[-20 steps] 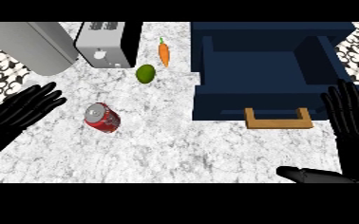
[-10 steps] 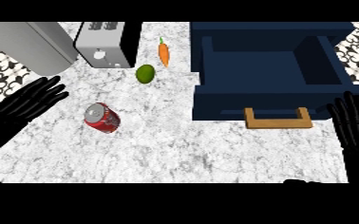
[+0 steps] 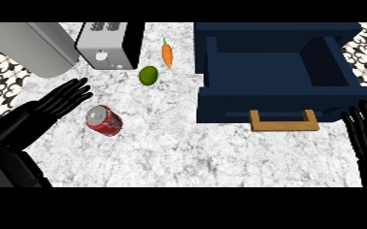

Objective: Pick up the can, place it into the drawer and close the drawer

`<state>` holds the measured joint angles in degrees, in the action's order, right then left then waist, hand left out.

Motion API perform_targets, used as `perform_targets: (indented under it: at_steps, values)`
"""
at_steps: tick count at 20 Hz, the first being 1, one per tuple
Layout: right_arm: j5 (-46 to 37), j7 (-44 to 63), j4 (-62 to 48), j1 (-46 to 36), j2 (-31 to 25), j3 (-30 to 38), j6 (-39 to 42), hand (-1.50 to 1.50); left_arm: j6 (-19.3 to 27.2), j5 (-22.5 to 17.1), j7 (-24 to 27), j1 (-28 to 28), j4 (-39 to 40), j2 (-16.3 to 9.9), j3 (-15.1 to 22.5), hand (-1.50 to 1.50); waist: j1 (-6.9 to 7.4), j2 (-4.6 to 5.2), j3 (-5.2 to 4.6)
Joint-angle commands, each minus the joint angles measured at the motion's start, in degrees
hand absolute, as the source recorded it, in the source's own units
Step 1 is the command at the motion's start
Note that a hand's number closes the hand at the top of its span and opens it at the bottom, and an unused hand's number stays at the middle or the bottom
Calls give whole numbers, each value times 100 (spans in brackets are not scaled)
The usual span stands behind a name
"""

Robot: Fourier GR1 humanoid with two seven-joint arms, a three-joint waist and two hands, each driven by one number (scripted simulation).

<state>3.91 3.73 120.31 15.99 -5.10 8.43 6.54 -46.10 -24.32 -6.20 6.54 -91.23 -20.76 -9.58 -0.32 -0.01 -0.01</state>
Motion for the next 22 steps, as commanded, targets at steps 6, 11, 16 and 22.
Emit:
perform_targets:
  at_steps: [6,11,16,22]
  values:
    - [162,-19,-440,-507,-100,376,137,-150,-197,1373,1206,593,1535,235,-136,-150,-7,11,-2]
    - [-35,-293,-285,3,119,258,290,-150,-29,2303,2220,350,1840,397,-11,-150,-8,5,-2]
    - [-192,-611,-1025,-503,107,335,290,-150,-71,2331,2413,803,2559,103,-204,-150,6,8,-1]
    - [-67,61,-256,-408,150,278,269,-150,164,2989,3424,714,3203,51,34,-150,6,5,-2]
